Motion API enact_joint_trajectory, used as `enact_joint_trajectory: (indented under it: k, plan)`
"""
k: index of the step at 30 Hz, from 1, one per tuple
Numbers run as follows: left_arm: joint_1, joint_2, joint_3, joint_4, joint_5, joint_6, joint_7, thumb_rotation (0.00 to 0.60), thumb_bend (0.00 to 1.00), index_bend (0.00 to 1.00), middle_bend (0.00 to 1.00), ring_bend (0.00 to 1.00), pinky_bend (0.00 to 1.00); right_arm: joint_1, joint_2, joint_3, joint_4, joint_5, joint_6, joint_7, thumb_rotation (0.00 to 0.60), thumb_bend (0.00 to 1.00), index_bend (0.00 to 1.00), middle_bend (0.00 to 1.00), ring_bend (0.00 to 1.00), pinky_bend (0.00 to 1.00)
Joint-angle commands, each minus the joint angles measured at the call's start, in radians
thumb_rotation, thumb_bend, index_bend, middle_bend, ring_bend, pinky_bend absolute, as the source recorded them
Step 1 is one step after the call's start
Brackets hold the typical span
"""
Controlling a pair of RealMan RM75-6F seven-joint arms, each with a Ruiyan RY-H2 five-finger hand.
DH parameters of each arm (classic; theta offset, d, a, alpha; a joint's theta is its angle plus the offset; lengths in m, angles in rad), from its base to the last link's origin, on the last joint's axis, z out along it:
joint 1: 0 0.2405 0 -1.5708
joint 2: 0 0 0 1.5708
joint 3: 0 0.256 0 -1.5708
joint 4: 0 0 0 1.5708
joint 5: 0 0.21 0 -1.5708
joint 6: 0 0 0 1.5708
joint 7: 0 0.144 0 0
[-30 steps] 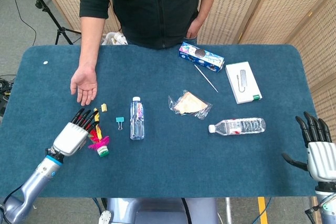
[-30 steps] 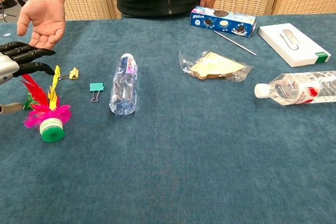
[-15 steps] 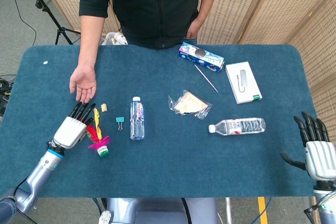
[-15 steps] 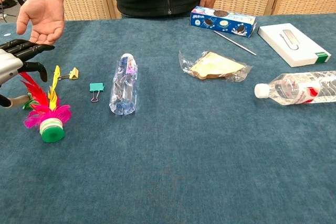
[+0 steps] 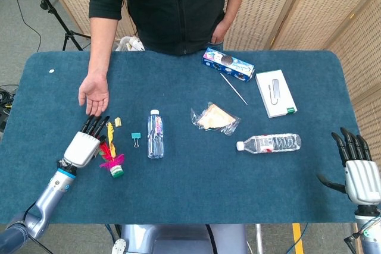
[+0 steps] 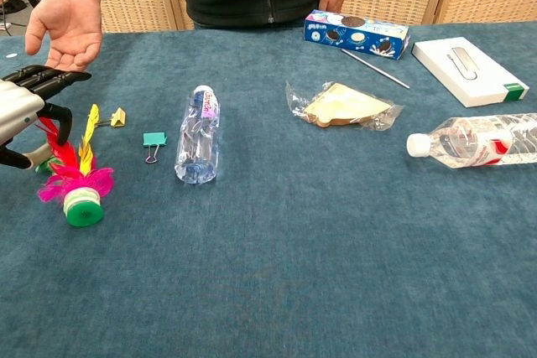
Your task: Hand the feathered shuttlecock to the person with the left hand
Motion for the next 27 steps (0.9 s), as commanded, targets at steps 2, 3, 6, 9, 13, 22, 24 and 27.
enact_joint_trajectory:
  k: [2,3,6,9,13,22,24,27]
  plan:
    - [0.001,-0.001,-0.001,0.002,-0.002,0.026,-0.009,0.600,0.52,0.75,0.00,0.00,0.00,0.000,0.001,0.000,-0.001,0.001,-0.001,0.003,0.600,0.00,0.00,0.00,0.00,0.00]
    - [0.002,0.002,-0.001,0.000,0.001,0.039,-0.009,0.600,0.53,0.76,0.00,0.00,0.00,0.001,0.001,0.000,-0.001,0.001,-0.001,0.003,0.600,0.00,0.00,0.00,0.00,0.00]
    - [0.003,0.013,0.002,-0.014,0.010,0.075,-0.009,0.600,0.54,0.78,0.00,0.00,0.00,0.001,0.001,0.000,-0.001,0.000,-0.002,0.004,0.600,0.00,0.00,0.00,0.00,0.00]
    - [0.004,0.037,0.011,-0.049,0.027,0.107,-0.009,0.600,0.54,0.78,0.00,0.00,0.00,0.000,0.002,-0.001,-0.002,-0.002,-0.001,0.005,0.600,0.00,0.00,0.00,0.00,0.00]
    - [0.009,0.075,0.019,-0.114,0.051,0.158,0.030,0.600,0.54,0.78,0.00,0.00,0.00,-0.001,0.003,-0.002,-0.004,-0.003,0.002,0.007,0.600,0.00,0.00,0.00,0.00,0.00]
    - [0.001,0.201,0.023,-0.321,0.142,0.283,0.234,0.600,0.54,0.78,0.00,0.00,0.00,-0.004,0.008,-0.002,-0.008,-0.007,0.008,0.017,0.600,0.00,0.00,0.00,0.00,0.00]
    - [-0.003,0.225,0.018,-0.359,0.154,0.293,0.271,0.600,0.54,0.78,0.00,0.00,0.00,-0.004,0.009,-0.002,-0.008,-0.008,0.009,0.019,0.600,0.00,0.00,0.00,0.00,0.00]
    - [-0.017,0.276,-0.003,-0.427,0.164,0.299,0.336,0.600,0.54,0.78,0.00,0.00,0.00,-0.005,0.011,-0.003,-0.009,-0.009,0.009,0.022,0.600,0.00,0.00,0.00,0.00,0.00]
